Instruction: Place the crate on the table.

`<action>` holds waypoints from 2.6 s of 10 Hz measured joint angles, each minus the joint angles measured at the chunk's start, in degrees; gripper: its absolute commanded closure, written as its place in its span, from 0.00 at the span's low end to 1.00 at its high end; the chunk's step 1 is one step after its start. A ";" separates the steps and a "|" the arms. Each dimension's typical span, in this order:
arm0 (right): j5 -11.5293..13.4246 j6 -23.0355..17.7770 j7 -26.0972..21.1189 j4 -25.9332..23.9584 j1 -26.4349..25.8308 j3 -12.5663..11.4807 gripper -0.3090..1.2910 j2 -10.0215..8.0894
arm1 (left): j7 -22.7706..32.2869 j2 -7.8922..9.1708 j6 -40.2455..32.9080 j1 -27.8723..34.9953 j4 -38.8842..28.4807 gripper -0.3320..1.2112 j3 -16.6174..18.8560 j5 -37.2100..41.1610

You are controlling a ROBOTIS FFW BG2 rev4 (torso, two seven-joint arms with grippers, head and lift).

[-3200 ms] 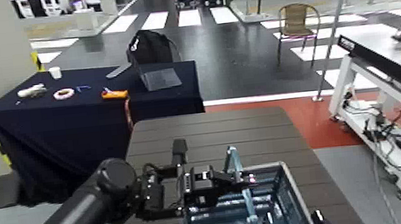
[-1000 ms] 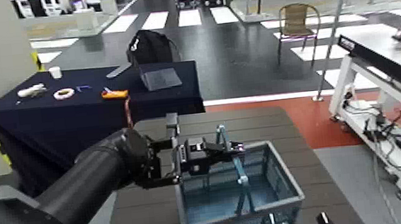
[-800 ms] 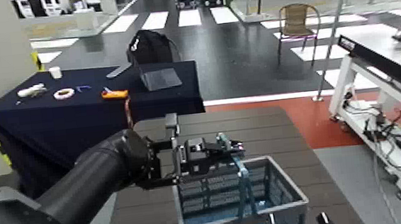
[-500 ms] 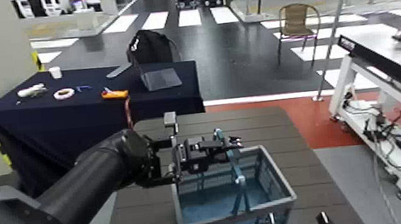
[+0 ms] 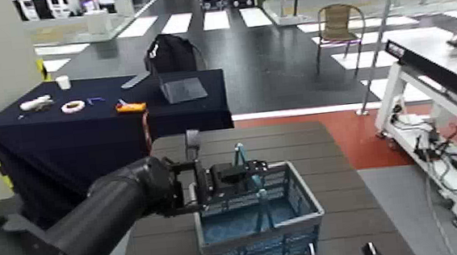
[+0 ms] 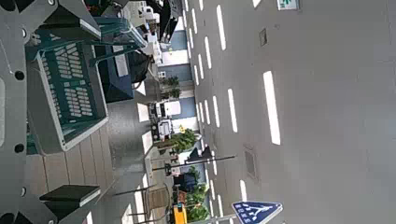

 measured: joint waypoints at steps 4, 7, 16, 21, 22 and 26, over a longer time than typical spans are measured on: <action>-0.23 0.17 0.03 -0.60 0.63 -0.52 0.28 0.02 | 7.12 1.08 -8.53 3.20 -4.22 0.26 8.38 -9.72; 0.09 0.95 0.08 -1.51 1.56 -1.38 0.28 0.21 | 9.98 3.52 -9.39 10.71 -20.80 0.29 20.68 -22.54; 1.85 2.84 0.08 -2.87 2.18 -2.30 0.27 0.54 | 47.37 8.44 -31.37 54.73 -76.67 0.28 35.21 -38.93; 2.41 5.13 0.26 -3.95 2.69 -2.69 0.27 0.42 | 57.06 7.43 -52.74 68.35 -74.49 0.29 33.06 -47.05; 2.40 5.24 0.26 -4.06 2.77 -2.76 0.27 0.32 | 57.41 7.20 -55.07 69.90 -74.10 0.29 32.99 -49.21; 2.38 5.35 0.35 -4.23 3.08 -3.26 0.27 0.26 | 60.30 6.86 -60.48 75.16 -73.74 0.29 34.16 -55.30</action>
